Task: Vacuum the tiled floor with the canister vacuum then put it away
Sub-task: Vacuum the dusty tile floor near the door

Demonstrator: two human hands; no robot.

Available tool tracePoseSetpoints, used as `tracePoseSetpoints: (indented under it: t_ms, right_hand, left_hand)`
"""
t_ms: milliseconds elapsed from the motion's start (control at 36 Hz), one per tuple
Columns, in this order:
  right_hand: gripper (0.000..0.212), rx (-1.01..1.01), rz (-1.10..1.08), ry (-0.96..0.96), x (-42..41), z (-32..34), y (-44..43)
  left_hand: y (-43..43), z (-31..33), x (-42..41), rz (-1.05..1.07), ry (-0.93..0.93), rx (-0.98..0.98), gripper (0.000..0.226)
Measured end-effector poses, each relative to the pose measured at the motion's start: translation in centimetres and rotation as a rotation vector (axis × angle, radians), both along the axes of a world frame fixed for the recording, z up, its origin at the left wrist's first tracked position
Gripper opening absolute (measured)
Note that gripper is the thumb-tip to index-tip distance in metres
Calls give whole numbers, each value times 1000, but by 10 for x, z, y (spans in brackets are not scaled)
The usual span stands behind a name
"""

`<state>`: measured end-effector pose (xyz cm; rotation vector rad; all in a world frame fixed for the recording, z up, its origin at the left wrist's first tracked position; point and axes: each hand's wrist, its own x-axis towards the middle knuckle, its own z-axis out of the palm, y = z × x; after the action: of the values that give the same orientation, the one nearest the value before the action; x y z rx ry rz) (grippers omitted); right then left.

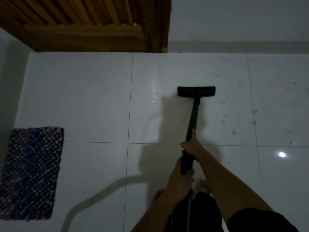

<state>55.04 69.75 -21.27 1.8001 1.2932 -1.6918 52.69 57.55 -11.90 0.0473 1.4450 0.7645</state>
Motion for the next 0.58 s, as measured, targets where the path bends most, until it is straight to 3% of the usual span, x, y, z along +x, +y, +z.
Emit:
tracePoseSetpoints:
  t_ms: [444,583]
  right_hand:
    - [87,80,108,30,-30,1,128]
    - [85,92,89,41,-31,10,156]
  left_hand:
    - [130,10,-22,173,-36,36,33]
    - [162,14,-22,133,12,14,48]
